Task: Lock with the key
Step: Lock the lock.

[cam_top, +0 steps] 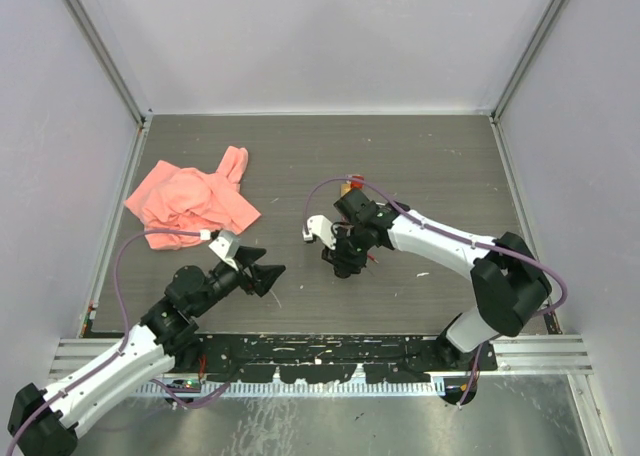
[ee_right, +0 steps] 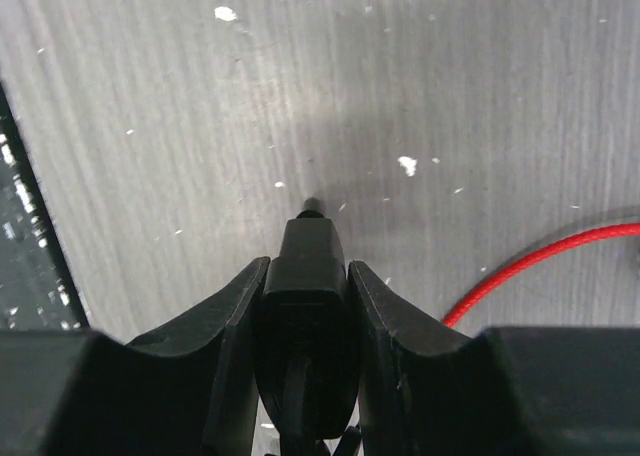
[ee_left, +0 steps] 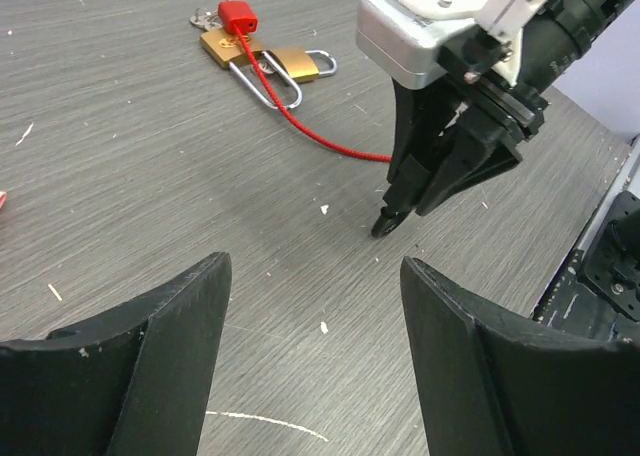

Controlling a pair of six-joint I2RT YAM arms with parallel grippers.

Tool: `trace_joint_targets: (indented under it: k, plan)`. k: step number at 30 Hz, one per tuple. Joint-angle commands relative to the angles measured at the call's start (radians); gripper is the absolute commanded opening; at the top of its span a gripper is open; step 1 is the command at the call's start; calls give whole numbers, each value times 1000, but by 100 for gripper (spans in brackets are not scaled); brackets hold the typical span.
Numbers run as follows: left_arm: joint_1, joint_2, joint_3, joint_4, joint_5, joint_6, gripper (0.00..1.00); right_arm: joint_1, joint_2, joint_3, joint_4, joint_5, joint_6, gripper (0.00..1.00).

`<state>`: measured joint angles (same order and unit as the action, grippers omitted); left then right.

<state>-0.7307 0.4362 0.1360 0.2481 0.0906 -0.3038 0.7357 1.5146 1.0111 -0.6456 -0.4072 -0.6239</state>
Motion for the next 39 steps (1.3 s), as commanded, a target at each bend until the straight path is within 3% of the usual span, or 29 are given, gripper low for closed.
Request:
trace_joint_targets:
  k: [1, 10, 16, 19, 25, 33, 39]
  plan:
    - [4, -14, -8, 51, -28, -20, 68, 28, 8, 14, 150, 120, 22, 1]
    - [5, 115, -39, 213, 15, -39, 62, 52, 27, -52, 146, 97, 39, 1]
    - [0, 250, -49, 370, 84, 26, 63, 1, 20, -15, 105, 61, 99, 1]
    - [-49, 331, -67, 482, 21, 91, 66, -26, 14, -4, 120, 71, 188, 1]
    - [-193, 568, -53, 727, -166, 268, 78, -28, 37, 29, 146, 86, 369, 1]
    - [-267, 1005, 16, 1155, -214, 401, 85, -4, 26, 60, 202, 113, 526, 1]
    - [-302, 1140, 110, 1185, -186, 440, 85, 16, 45, 75, 213, 178, 614, 1]
